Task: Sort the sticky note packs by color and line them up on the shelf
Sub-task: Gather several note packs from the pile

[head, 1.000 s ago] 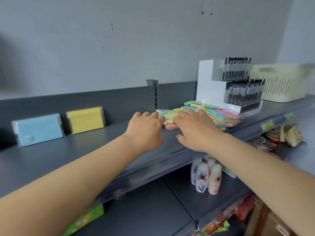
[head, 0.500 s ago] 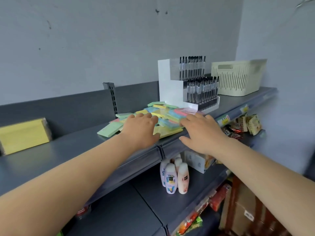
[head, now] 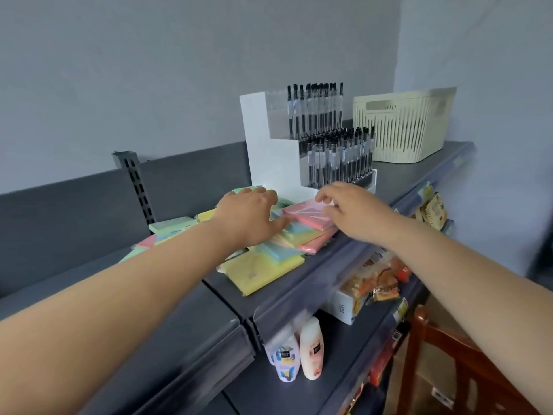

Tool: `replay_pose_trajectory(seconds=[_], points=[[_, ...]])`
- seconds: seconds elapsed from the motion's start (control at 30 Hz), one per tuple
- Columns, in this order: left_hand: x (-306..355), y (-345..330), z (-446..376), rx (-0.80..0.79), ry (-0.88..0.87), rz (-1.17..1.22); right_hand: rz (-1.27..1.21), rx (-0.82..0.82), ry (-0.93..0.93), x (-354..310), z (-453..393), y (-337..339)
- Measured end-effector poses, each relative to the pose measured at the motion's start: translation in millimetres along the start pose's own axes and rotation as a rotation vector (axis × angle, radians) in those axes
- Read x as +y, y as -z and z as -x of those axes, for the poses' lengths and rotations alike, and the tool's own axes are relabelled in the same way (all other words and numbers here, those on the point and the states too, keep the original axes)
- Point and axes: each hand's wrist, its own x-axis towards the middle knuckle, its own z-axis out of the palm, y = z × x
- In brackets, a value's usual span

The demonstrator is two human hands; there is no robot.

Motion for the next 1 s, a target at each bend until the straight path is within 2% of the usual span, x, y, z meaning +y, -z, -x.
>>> replay_pose_trajectory(seconds=[0.23,0.43,0.67,0.8,1.0], points=[[-12,-19,-38,-0.215,0.004,0.187,-0.026,-0.279,0.033,16,-49,-4],[-17,-19,-49,-0.307,0.034,0.397,0.0,-0.45,0.055,15,-62,-6],[-19,-14,-43,-0.304,0.118,0.553,-0.025,-0.354,0.153,22,-66,-16],[-18,-15,-40,-0.352,0.186,0.516,-0.069,-0.278,0.151,32,-64,-23],[-11,-12,-31,-0.255,0.292,0.592,-0.106,-0.059,0.179,44,-51,-19]])
